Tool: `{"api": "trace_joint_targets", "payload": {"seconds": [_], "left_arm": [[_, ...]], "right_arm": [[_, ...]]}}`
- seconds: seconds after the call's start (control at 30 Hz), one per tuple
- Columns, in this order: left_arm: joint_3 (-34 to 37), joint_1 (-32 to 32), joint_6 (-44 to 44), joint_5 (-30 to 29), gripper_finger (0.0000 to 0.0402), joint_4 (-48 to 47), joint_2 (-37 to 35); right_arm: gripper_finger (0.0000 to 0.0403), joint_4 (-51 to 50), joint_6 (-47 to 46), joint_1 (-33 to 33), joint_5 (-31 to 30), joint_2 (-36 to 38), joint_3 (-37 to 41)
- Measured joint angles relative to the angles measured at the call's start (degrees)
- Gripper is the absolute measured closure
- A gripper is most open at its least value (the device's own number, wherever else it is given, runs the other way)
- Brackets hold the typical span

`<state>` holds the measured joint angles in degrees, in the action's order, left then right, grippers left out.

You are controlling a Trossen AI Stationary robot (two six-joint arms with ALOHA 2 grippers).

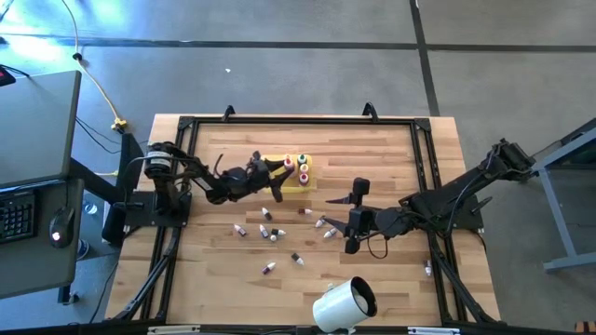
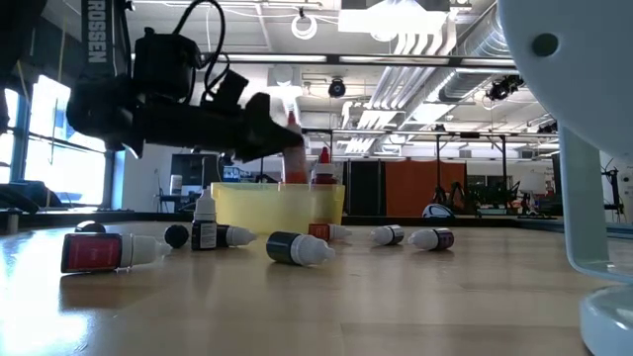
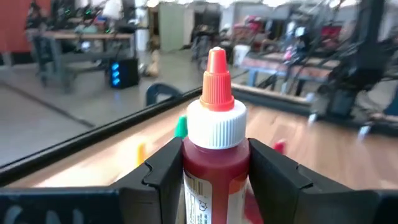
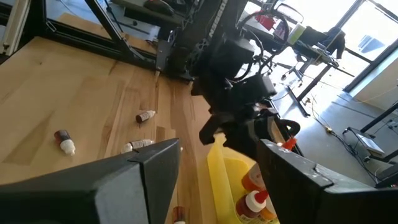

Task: Pick & Place food coloring
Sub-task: Put the large orange food coloring bottle into the yellow container

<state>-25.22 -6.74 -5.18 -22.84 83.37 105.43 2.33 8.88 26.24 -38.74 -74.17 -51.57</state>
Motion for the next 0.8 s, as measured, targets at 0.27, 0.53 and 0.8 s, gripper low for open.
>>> {"api": "trace_joint_targets", "payload": {"seconds": [0.27, 0.53, 0.8], "left_arm": [[0.01, 0.00, -1.14, -1.51, 0.0247, -2.86, -0.02], [-0.06, 0.00, -3.55, -1.94, 0.0247, -4.77, 1.33], [-2.84, 0.00, -3.17, -2.52, 0.0247, -2.97, 6.36]], "right_arm": [[0.0194, -0.32, 0.04, 0.00, -0.02, 0.00, 0.00], [0.0194, -0.78, 0.04, 0.00, 1.31, 0.00, 0.00], [0.0194, -0.84, 0.04, 0.00, 2.40, 0.00, 0.00]]}}
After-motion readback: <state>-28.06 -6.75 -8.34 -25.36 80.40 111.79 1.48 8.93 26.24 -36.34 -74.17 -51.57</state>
